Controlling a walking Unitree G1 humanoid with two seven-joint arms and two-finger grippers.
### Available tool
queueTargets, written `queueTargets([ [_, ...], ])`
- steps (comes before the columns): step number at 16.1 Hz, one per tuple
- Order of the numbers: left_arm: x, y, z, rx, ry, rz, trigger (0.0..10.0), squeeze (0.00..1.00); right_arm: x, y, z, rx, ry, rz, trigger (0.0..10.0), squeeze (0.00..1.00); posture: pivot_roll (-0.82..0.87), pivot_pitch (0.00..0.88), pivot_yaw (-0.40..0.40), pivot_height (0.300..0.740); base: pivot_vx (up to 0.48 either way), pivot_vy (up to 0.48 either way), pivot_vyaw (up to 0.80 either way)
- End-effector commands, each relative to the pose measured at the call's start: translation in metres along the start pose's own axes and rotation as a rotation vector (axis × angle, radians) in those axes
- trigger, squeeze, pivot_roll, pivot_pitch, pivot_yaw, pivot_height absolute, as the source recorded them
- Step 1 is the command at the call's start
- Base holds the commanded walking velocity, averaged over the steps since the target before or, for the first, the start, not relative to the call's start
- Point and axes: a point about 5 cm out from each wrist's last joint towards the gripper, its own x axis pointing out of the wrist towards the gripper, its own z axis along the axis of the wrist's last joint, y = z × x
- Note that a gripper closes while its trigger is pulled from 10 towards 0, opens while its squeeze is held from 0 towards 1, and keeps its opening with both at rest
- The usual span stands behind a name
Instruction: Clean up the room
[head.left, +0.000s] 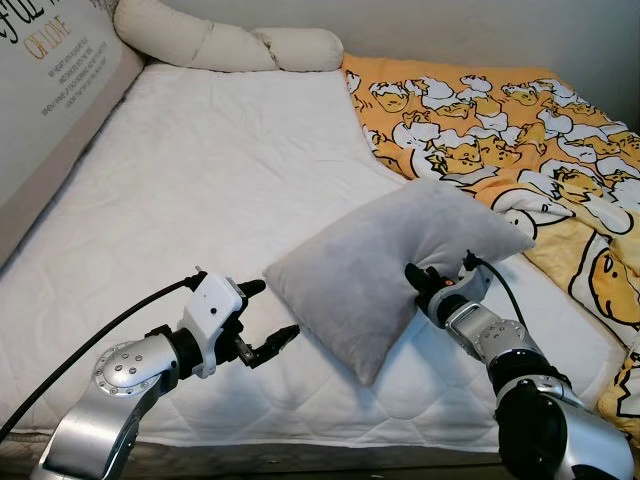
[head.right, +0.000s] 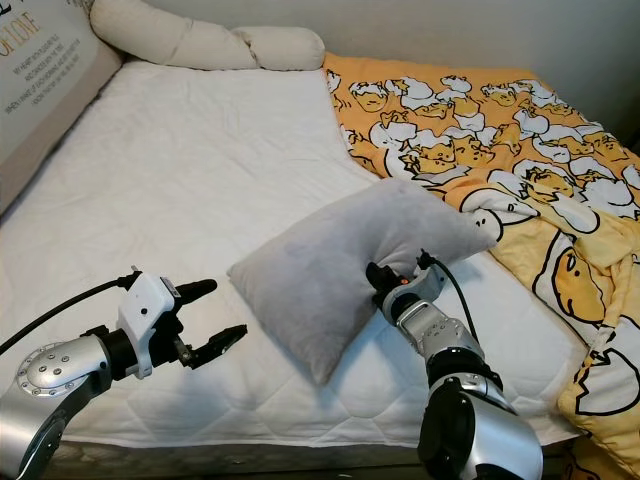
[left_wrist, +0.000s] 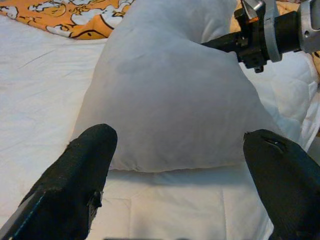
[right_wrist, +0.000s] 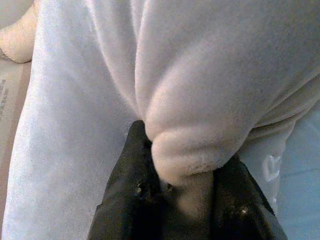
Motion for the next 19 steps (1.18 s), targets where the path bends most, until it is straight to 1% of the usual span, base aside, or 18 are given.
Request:
queueTargets([
  [1, 0.0, 0.0, 0.003, 0.009, -0.012, 0.013, 10.0, 0.0, 0.004, 0.01, 0.003, -0.027, 0.012, 0.013, 0.0, 0.0, 0.15, 0.0, -0.09, 0.74, 0.0, 0.0, 0.0],
  [3, 0.001, 0.002, 0.003, 0.003, -0.017, 0.039, 10.0, 0.0, 0.005, 0.014, 0.008, -0.055, 0.003, 0.012, 0.0, 0.0, 0.14, 0.0, -0.091, 0.74, 0.0, 0.0, 0.0],
  [4, -0.002, 0.01, 0.005, 0.001, -0.035, 0.106, 10.0, 0.0, 0.006, 0.021, 0.012, -0.103, 0.0, 0.019, 0.0, 0.0, 0.14, 0.0, -0.092, 0.74, 0.0, 0.0, 0.0],
  [5, -0.003, 0.014, 0.006, 0.001, -0.045, 0.145, 10.0, 0.0, 0.007, 0.024, 0.014, -0.124, -0.003, 0.024, 0.0, 0.0, 0.14, 0.0, -0.095, 0.74, 0.0, 0.0, 0.0],
  [6, -0.007, 0.027, 0.008, -0.004, -0.068, 0.265, 10.0, 0.0, 0.01, 0.037, 0.019, -0.158, -0.013, 0.053, 0.0, 0.0, 0.15, 0.0, -0.099, 0.74, 0.0, 0.0, 0.0],
  [7, -0.011, 0.036, 0.01, -0.003, -0.087, 0.34, 10.0, 0.0, 0.012, 0.047, 0.024, -0.178, -0.022, 0.078, 0.0, 0.0, 0.15, 0.0, -0.101, 0.74, 0.0, 0.0, 0.0],
  [8, -0.014, 0.041, 0.012, -0.008, -0.095, 0.386, 10.0, 0.0, 0.013, 0.059, 0.027, -0.196, -0.027, 0.12, 0.0, 0.0, 0.15, 0.0, -0.105, 0.74, 0.0, 0.0, 0.0],
  [9, -0.018, 0.047, 0.014, -0.011, -0.11, 0.444, 10.0, 0.0, 0.015, 0.077, 0.032, -0.212, -0.032, 0.18, 0.0, 0.0, 0.15, 0.0, -0.106, 0.74, 0.0, 0.0, 0.0],
  [12, -0.024, 0.061, 0.016, -0.031, -0.113, 0.546, 10.0, 0.0, 0.015, 0.13, 0.04, -0.283, -0.008, 0.372, 0.0, 0.0, 0.15, 0.0, -0.108, 0.74, 0.0, 0.0, 0.0],
  [13, -0.024, 0.063, 0.016, -0.05, -0.114, 0.561, 10.0, 0.0, 0.014, 0.138, 0.041, -0.293, 0.0, 0.406, 0.0, 0.0, 0.15, 0.0, -0.108, 0.74, 0.0, 0.0, 0.0],
  [14, -0.026, 0.066, 0.016, -0.069, -0.111, 0.589, 10.0, 0.0, 0.012, 0.152, 0.042, -0.304, 0.016, 0.465, 0.0, 0.0, 0.15, 0.0, -0.106, 0.74, 0.0, 0.0, 0.0],
  [15, -0.029, 0.071, 0.018, -0.094, -0.118, 0.635, 10.0, 0.0, 0.006, 0.172, 0.044, -0.322, 0.043, 0.545, 0.0, 0.0, 0.15, 0.0, -0.106, 0.74, 0.0, 0.0, 0.0],
  [16, -0.032, 0.075, 0.019, -0.111, -0.131, 0.659, 10.0, 0.0, 0.002, 0.182, 0.045, -0.323, 0.059, 0.596, 0.0, 0.0, 0.14, 0.0, -0.105, 0.74, 0.0, 0.0, 0.0],
  [17, -0.034, 0.077, 0.021, -0.099, -0.137, 0.672, 10.0, 0.0, -0.003, 0.188, 0.048, -0.295, 0.074, 0.63, 0.0, 0.0, 0.15, 0.0, -0.106, 0.74, 0.0, 0.0, 0.0],
  [18, -0.039, 0.081, 0.024, -0.062, -0.142, 0.696, 10.0, 0.0, -0.012, 0.194, 0.053, -0.242, 0.113, 0.674, 0.0, 0.0, 0.15, 0.0, -0.108, 0.74, 0.0, 0.0, 0.0],
  [19, -0.042, 0.083, 0.026, -0.052, -0.15, 0.709, 10.0, 0.0, -0.016, 0.194, 0.056, -0.218, 0.126, 0.686, 0.0, 0.0, 0.15, 0.0, -0.11, 0.74, 0.0, 0.0, 0.0],
])
